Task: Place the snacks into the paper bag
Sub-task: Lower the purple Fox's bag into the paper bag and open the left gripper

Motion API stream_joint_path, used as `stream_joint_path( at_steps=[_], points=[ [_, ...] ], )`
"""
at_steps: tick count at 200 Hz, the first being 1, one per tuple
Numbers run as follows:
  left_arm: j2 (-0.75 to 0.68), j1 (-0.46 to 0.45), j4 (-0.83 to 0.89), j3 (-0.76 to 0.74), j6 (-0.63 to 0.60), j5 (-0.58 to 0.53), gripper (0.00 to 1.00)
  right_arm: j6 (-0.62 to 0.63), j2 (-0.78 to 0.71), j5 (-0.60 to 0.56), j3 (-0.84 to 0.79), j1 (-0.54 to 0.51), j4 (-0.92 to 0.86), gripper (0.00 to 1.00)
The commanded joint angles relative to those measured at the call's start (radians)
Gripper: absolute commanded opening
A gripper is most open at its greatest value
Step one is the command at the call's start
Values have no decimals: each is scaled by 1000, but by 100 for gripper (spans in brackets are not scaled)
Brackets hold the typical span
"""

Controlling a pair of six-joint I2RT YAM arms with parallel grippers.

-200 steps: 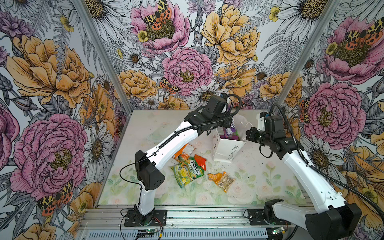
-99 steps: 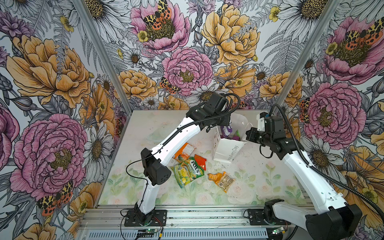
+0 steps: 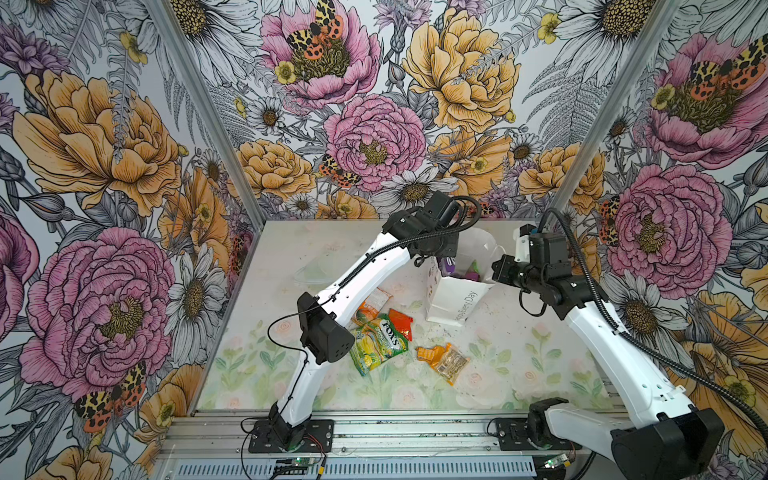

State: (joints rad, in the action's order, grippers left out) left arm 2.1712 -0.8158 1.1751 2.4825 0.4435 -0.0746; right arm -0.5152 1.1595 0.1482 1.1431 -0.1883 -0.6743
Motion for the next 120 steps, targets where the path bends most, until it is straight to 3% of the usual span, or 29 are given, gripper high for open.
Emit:
stream_joint_path(
  at_steps=[1,38,73,120],
  points=[
    [2,-8,-7,44,0,-42,0,-2,-26,4,-3,7,18,0],
    [7,-7,-8,48,0,-44,2,-2,-26,5,-4,7,19,0],
    [3,-8,-7,53,0,-42,19,-2,-24,5,-1,8,19,0],
    [-18,-14,-8,57,-9,-55,26,-2,-20,7,6,8,20,0]
  ],
)
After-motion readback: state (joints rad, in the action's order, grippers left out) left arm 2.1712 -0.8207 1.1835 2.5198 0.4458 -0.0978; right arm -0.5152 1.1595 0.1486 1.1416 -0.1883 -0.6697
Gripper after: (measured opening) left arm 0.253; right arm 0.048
